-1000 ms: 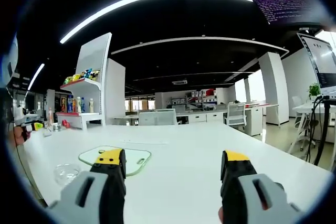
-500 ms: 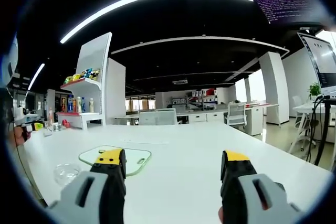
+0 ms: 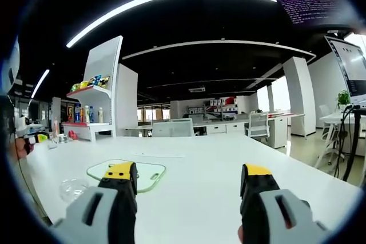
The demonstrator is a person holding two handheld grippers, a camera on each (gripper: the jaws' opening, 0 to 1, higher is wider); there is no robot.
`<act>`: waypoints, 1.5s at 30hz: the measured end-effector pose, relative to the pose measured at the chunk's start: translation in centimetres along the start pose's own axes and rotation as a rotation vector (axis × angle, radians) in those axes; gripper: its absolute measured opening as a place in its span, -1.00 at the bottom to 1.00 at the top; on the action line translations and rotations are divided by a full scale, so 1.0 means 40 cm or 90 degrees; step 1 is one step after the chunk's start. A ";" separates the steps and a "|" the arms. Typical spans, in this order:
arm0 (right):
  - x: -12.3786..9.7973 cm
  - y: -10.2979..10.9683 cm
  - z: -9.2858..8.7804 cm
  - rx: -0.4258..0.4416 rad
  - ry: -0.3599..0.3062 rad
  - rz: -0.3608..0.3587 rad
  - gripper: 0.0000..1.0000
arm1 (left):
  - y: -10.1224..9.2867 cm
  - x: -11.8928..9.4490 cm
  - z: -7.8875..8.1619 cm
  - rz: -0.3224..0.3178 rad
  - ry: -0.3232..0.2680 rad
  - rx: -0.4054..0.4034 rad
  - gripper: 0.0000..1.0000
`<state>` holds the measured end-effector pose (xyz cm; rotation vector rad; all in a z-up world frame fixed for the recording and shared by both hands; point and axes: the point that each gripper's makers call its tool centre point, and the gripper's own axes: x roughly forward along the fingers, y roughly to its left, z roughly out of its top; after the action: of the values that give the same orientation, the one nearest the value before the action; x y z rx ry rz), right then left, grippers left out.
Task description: Open the petri dish lid, add cucumber slices into the petri dish, and close the lid
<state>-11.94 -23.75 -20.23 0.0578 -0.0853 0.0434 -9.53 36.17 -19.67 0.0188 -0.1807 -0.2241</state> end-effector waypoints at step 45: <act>-0.024 0.000 0.009 -0.010 -0.008 0.001 0.47 | -0.034 0.007 0.000 -0.045 0.005 0.002 0.45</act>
<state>-12.94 -23.79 -19.96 0.0430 -0.0978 0.0445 -9.56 34.78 -19.69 0.0293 -0.1730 -0.2945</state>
